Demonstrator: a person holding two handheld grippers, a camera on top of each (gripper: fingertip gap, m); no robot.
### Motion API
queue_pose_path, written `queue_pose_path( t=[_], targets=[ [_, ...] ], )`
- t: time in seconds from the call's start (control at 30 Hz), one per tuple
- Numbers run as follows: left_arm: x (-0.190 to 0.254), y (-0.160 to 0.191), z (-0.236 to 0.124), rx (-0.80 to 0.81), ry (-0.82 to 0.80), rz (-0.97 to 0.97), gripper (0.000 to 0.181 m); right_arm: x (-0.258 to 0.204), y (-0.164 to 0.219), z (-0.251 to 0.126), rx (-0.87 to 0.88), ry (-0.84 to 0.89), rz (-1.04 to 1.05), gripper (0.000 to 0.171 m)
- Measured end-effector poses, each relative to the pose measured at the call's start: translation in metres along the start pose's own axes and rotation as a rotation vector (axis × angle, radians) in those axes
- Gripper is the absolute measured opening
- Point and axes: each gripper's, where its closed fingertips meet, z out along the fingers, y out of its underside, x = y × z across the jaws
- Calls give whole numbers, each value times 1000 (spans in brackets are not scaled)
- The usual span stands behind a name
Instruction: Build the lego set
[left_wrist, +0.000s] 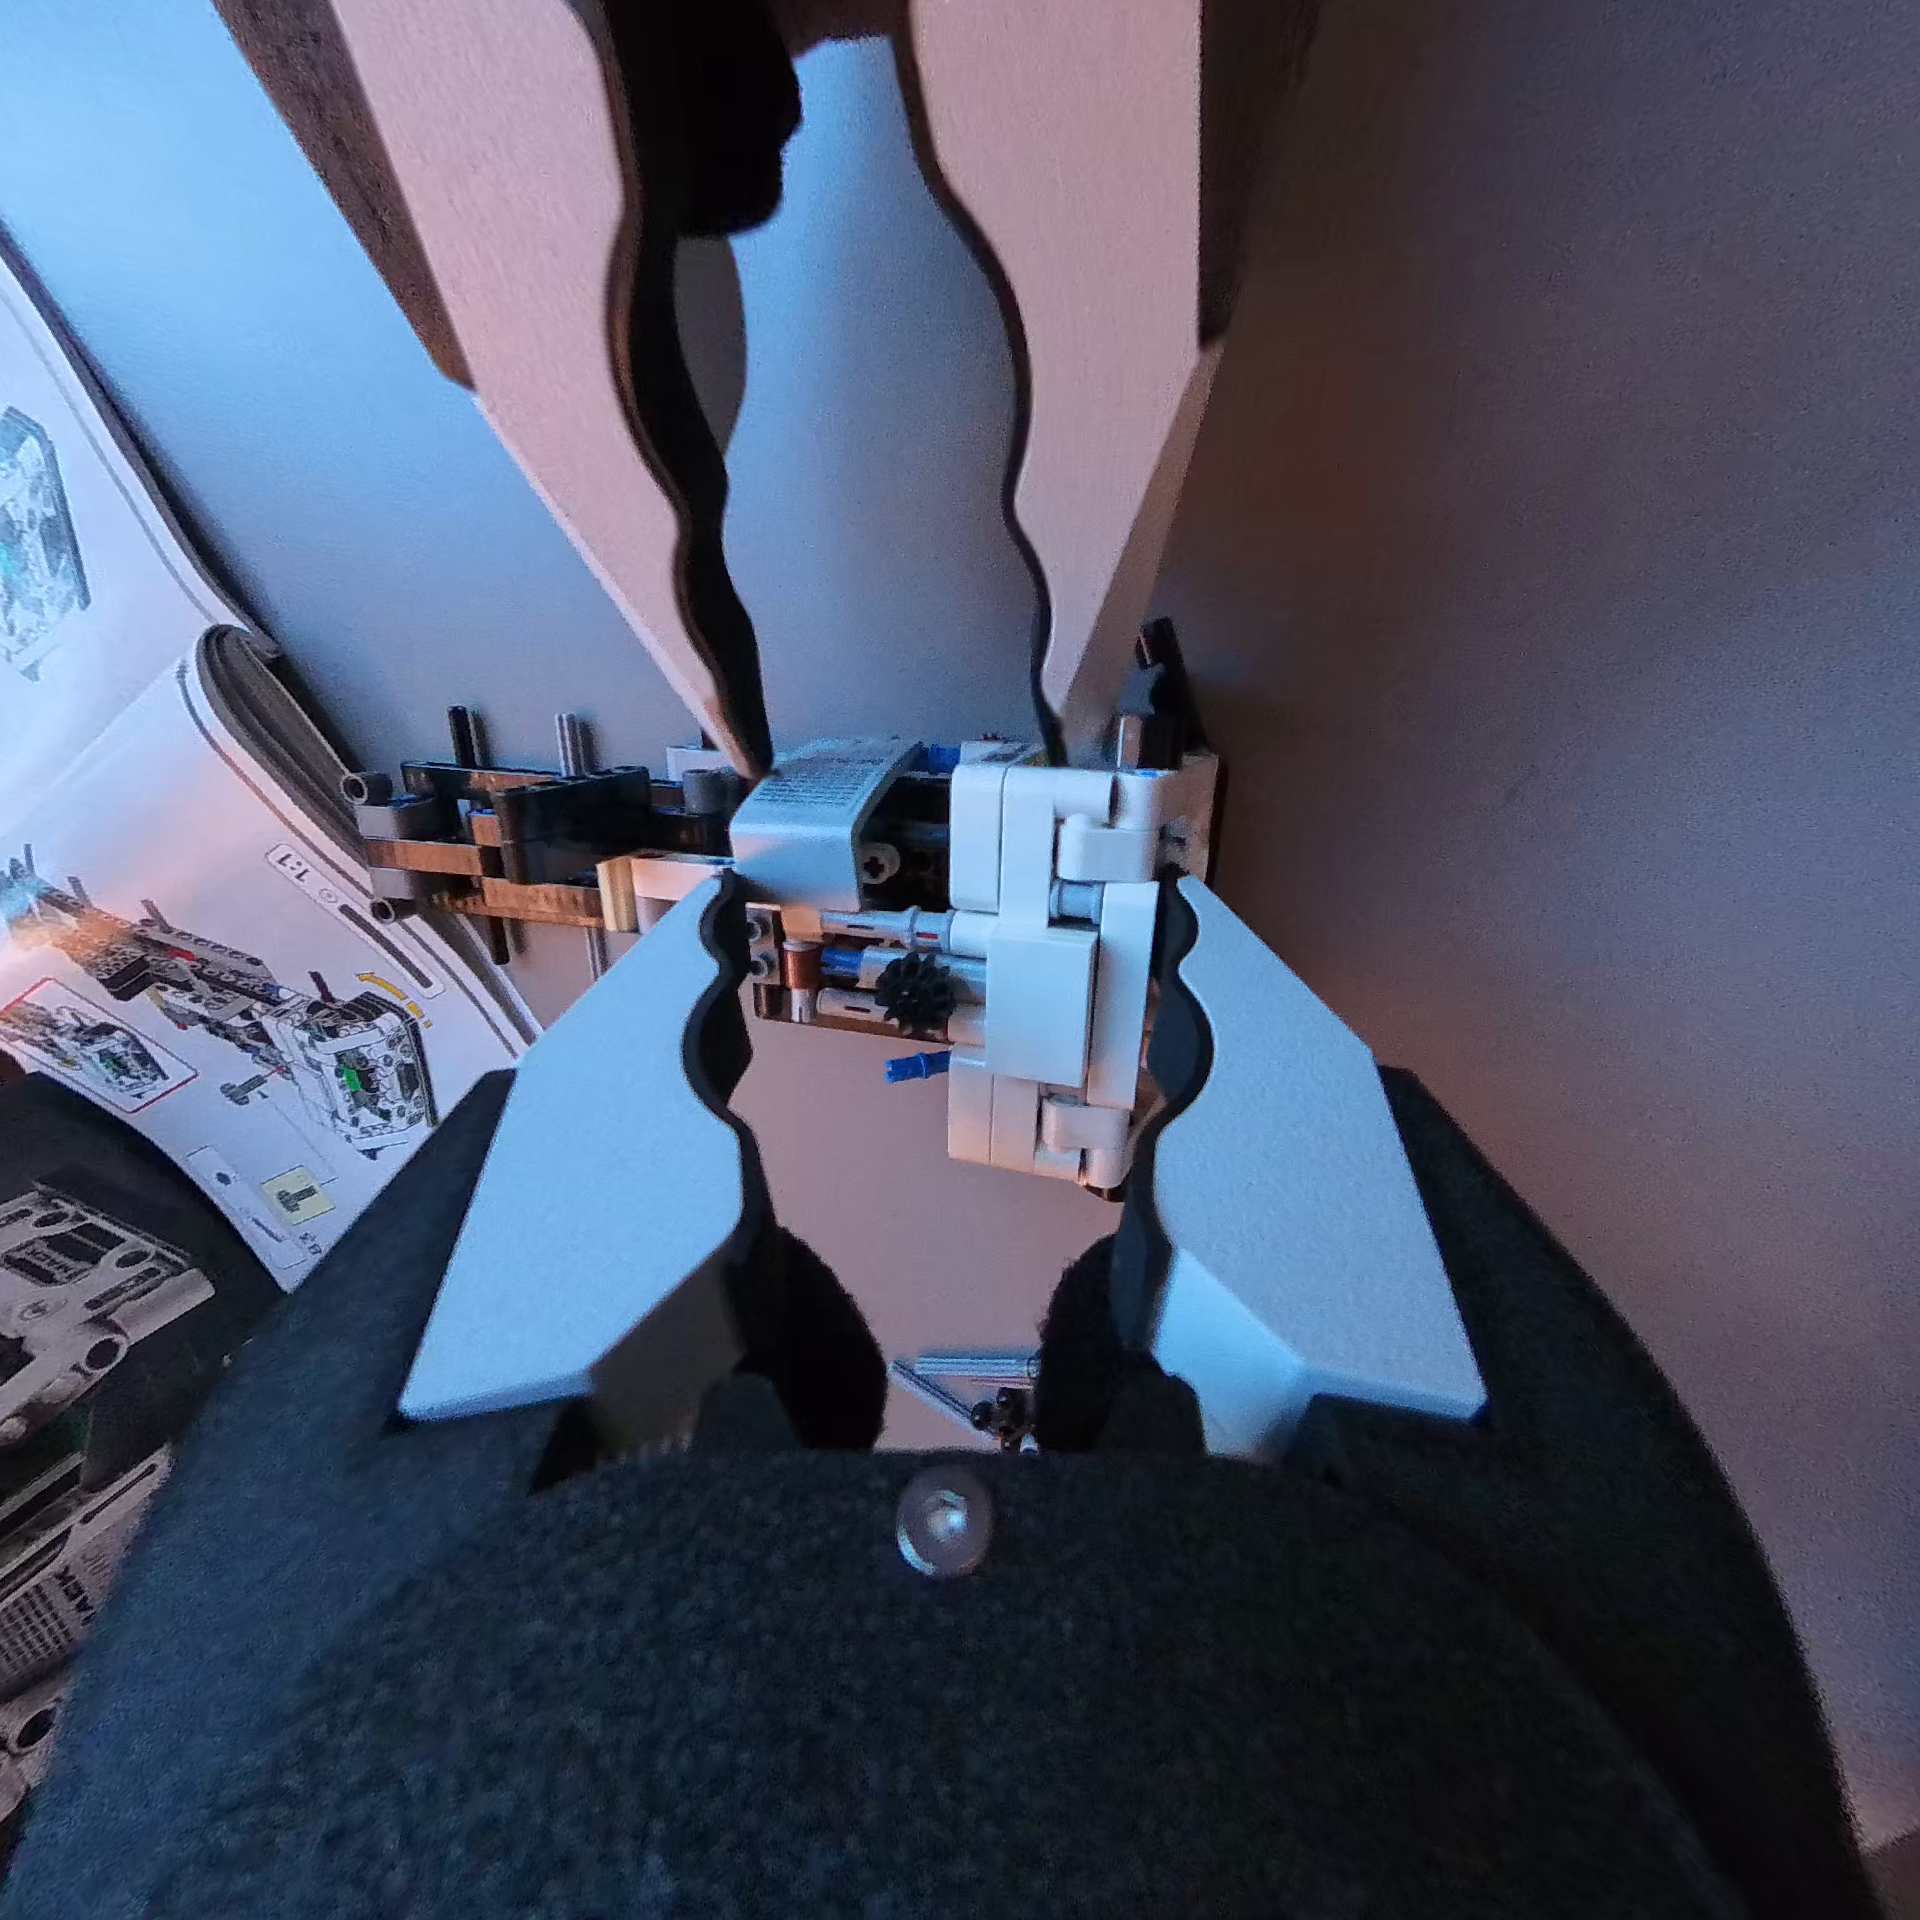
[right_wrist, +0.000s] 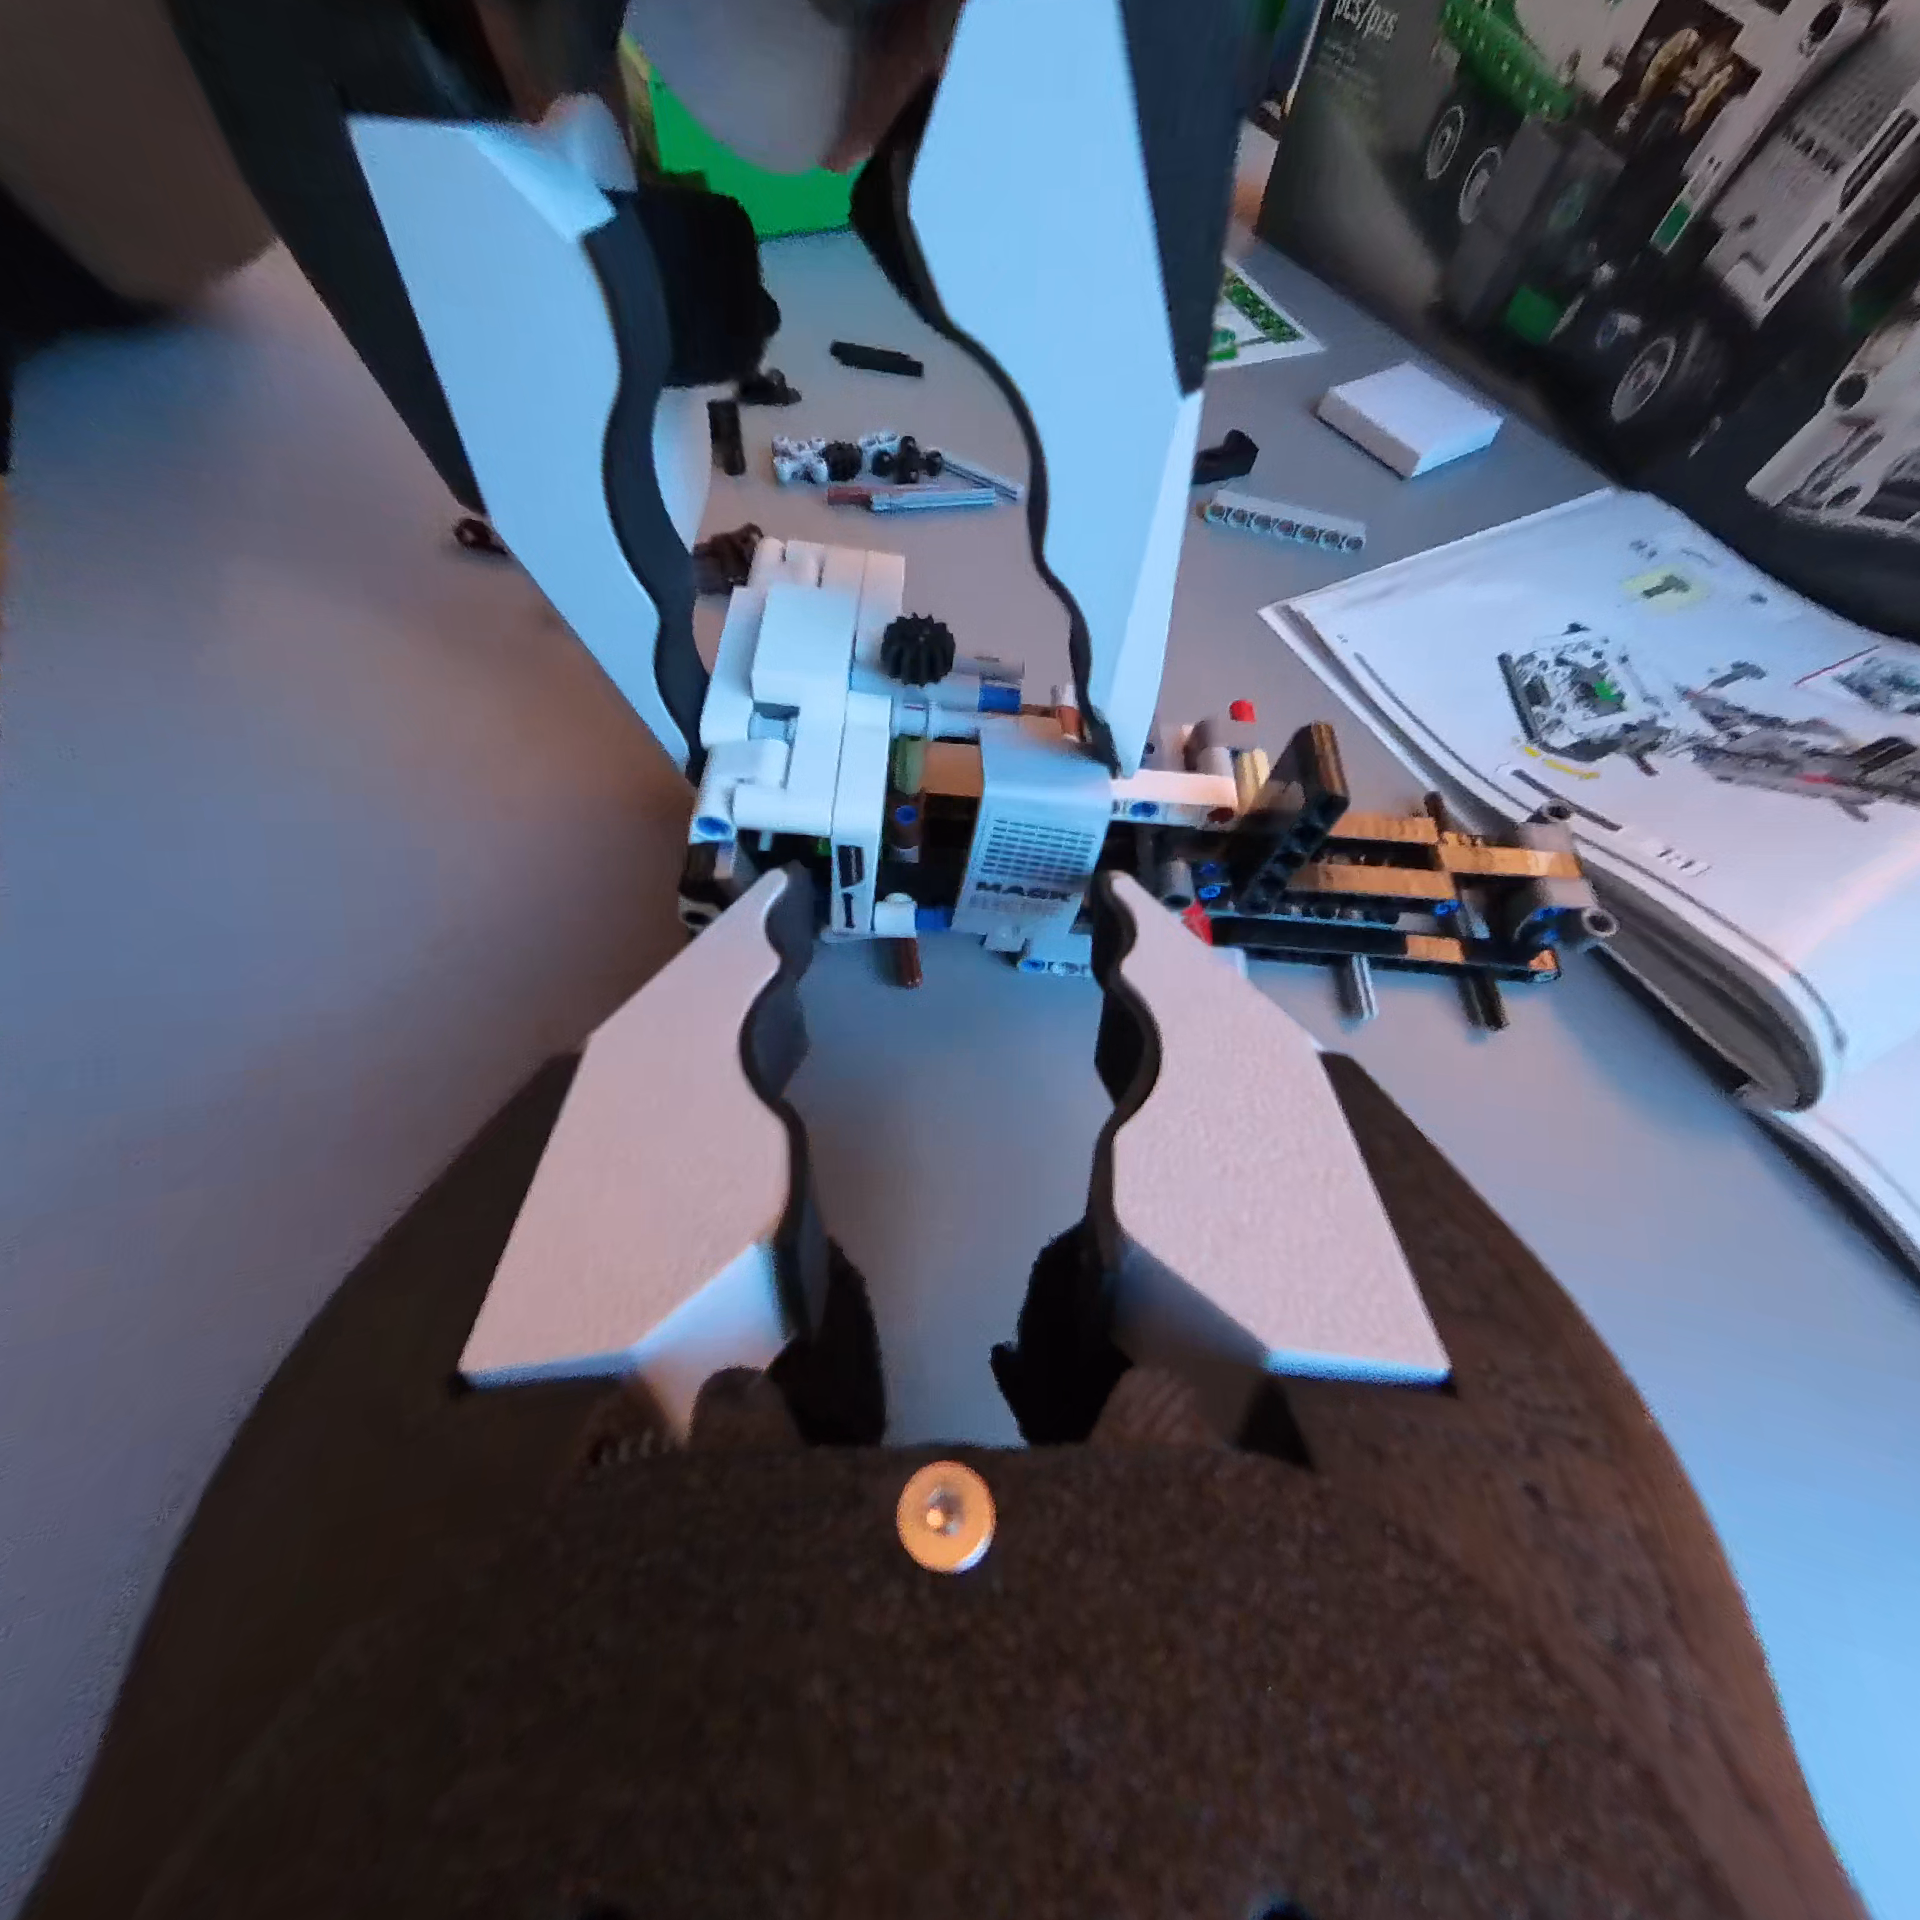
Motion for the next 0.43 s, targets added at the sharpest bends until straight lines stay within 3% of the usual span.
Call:
queue_pose_path(
  t=[0.43],
  targets=[
    [-1,1,0,-4,-10,-3,79,1,0,7,24,51,-48,49]
  ],
)
